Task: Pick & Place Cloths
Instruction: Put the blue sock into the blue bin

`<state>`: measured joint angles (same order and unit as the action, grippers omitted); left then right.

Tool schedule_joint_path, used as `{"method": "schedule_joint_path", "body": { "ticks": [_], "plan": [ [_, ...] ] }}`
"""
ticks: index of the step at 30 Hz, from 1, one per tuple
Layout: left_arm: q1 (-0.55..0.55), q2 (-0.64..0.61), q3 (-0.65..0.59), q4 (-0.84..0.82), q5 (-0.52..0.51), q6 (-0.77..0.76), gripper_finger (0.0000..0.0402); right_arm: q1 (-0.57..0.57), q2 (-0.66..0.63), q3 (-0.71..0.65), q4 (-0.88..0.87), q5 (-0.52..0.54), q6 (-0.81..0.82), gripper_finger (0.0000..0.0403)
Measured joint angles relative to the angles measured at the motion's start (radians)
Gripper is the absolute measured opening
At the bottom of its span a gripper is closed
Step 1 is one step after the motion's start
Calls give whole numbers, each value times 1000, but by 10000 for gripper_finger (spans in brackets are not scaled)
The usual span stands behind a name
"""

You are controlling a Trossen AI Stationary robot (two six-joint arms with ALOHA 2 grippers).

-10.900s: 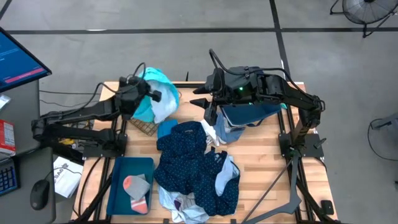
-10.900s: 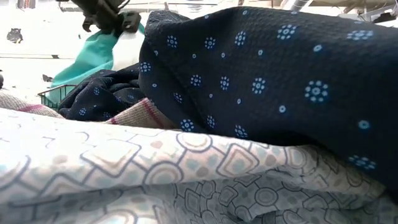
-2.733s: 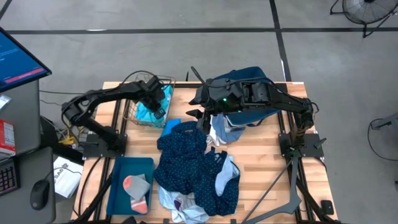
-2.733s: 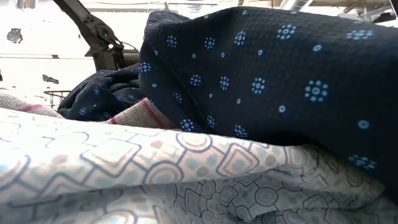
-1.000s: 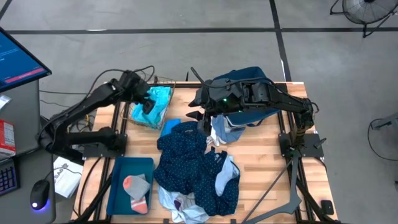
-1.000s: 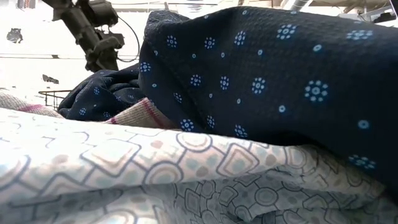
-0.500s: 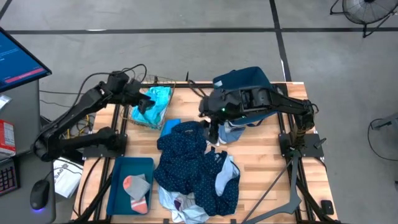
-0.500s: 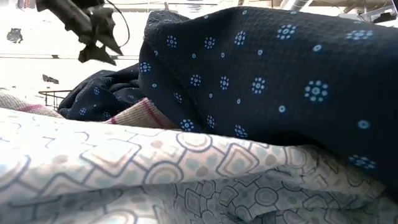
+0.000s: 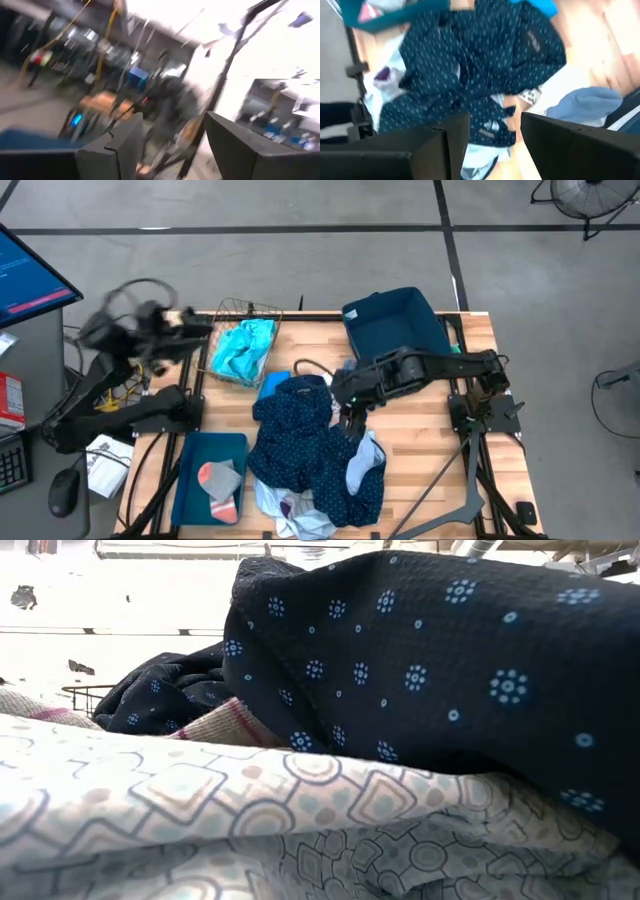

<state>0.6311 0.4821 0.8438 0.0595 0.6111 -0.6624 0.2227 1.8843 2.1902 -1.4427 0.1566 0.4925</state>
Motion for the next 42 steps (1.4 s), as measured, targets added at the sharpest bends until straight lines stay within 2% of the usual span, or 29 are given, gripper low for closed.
{"method": "schedule_joint_path", "body": {
  "ticks": [4,8,15,24,28,34,39,42],
  "plan": [
    [-34,-66,0,14,-13,-31,200,-1,-18,-142,6,20,49,173],
    [-57,-89,-1,12,-19,-51,200,-29,-101,-330,45,28,121,172],
    [-78,-74,-2,11,-20,-58,200,-45,-246,-711,273,71,435,172],
    [-78,-23,-2,12,-28,-45,200,1,-350,-1067,483,116,732,173],
    [-78,16,-2,12,-28,-44,200,-21,-364,-1174,582,167,799,173],
    [-78,67,-2,19,-28,-48,200,-41,-341,-1275,797,211,811,173],
    [-78,89,-2,25,-28,-50,200,-51,-315,-1283,833,301,817,173],
    [-78,90,-2,26,-27,-52,200,-60,-306,-1284,890,317,788,173]
  ]
}}
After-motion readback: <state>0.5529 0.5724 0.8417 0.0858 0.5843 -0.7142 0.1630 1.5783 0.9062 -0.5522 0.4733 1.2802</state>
